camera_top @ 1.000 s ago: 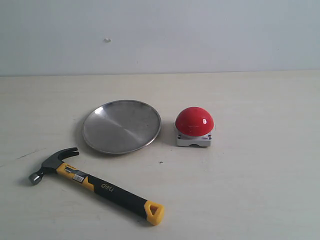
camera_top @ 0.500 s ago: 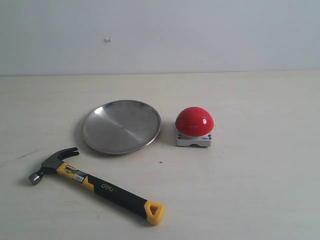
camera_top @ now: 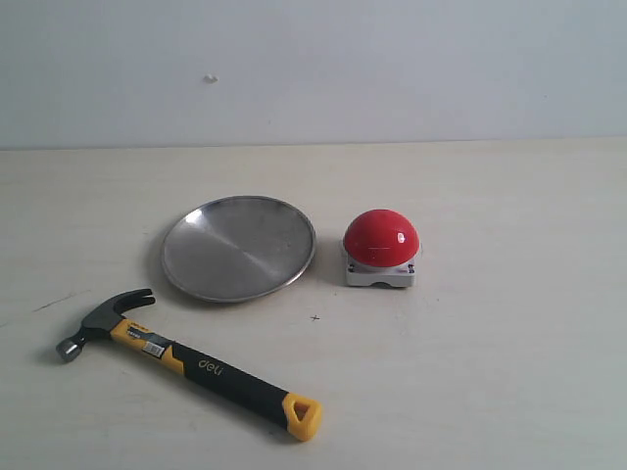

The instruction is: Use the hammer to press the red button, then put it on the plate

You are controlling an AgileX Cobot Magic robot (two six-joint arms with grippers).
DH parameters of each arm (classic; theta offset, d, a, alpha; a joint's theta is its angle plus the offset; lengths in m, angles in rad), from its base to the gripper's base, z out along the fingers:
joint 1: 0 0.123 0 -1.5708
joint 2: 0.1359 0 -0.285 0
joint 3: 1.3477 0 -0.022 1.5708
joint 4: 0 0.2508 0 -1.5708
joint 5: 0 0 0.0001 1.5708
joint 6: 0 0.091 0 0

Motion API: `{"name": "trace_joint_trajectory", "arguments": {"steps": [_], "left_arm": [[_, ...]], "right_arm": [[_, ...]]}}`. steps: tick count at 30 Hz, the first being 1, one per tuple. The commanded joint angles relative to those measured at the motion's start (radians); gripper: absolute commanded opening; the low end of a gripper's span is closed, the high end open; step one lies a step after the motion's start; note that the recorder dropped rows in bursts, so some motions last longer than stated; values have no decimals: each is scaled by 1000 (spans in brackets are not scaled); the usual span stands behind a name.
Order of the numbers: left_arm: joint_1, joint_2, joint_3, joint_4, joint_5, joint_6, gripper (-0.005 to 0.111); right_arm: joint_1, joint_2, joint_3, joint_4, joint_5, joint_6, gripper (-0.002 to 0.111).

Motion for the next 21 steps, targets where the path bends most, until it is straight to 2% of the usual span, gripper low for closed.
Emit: {"name": "trace_joint_trajectory", "arguments": {"steps": [1, 4, 11, 16, 21], "left_arm": [[3, -6, 2, 4, -26, 0, 0], [3, -6, 2, -6, -35, -50, 0], [1, -6, 2, 0, -267, -58, 0], [1, -5, 2, 0, -269, -143, 0], [1, -5, 0, 59, -282, -143, 0]], "right_arm": [[-5, -7, 5, -1, -5, -6, 0], [-5, -7, 5, -1, -5, -4, 0], [-5, -7, 5, -1, -5, -6, 0], [-5, -7, 5, -1, -5, -4, 0], [-5, -7, 5, -1, -5, -4, 0]]}}
